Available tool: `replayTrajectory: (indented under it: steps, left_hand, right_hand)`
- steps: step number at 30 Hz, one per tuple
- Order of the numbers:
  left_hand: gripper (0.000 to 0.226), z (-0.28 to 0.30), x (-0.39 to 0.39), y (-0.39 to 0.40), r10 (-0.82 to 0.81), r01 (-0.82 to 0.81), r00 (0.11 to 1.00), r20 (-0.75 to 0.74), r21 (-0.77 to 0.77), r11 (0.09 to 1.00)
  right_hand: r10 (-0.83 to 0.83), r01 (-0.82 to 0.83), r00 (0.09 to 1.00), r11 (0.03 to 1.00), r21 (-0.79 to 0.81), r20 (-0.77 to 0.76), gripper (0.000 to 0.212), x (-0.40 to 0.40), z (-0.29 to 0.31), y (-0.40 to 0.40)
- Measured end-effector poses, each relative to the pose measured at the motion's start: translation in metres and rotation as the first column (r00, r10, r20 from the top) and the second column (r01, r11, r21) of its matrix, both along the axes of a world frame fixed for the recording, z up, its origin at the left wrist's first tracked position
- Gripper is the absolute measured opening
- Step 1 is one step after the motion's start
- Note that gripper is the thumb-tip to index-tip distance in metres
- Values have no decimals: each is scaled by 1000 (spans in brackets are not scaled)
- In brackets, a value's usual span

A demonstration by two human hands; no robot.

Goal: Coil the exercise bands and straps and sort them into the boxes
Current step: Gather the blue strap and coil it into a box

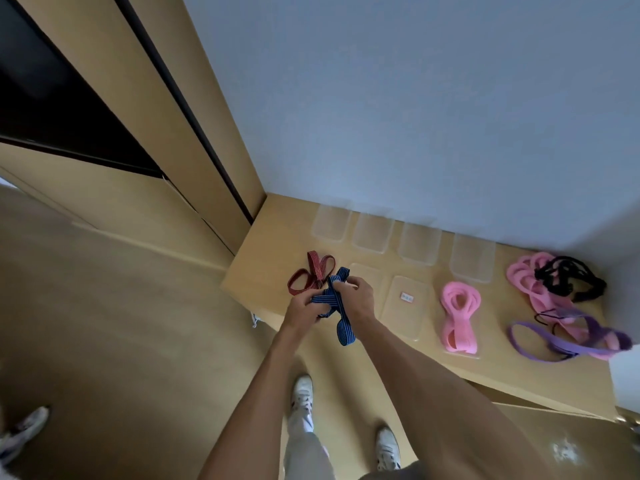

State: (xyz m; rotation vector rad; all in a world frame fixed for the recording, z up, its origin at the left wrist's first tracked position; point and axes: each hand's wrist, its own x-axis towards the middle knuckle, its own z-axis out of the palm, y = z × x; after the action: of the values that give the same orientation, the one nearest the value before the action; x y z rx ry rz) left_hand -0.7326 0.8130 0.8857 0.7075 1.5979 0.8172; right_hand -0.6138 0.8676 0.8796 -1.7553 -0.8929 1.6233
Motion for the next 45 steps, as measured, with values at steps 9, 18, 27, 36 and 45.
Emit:
replayTrajectory:
  steps: [9, 18, 27, 36, 45]
  left_hand:
    - [41, -49, -117, 97, -264, 274, 944, -196, 26, 961]
    - [38, -99, -172, 158, -508, 552, 789, -345, 36, 833]
    - [27, -142, -145, 155, -494, 578, 771, -402, 117, 808]
    - [44, -164, -150, 162, -368, 532, 735, -570, 147, 834]
    - [56, -133, -151, 165, -390, 569, 649, -653, 76, 819]
  right_hand:
    - [-97, 98, 991, 995, -3, 88, 23, -100, -23, 65]
    - [-104, 94, 971, 994, 56, 216, 34, -143, -55, 104]
    - [-141, 146, 913, 989, 17, 382, 39, -136, -105, 100]
    - [-113, 106, 905, 994, 40, 410, 40, -156, -126, 103]
    - [-157, 142, 856, 988, 67, 492, 41, -153, -104, 97]
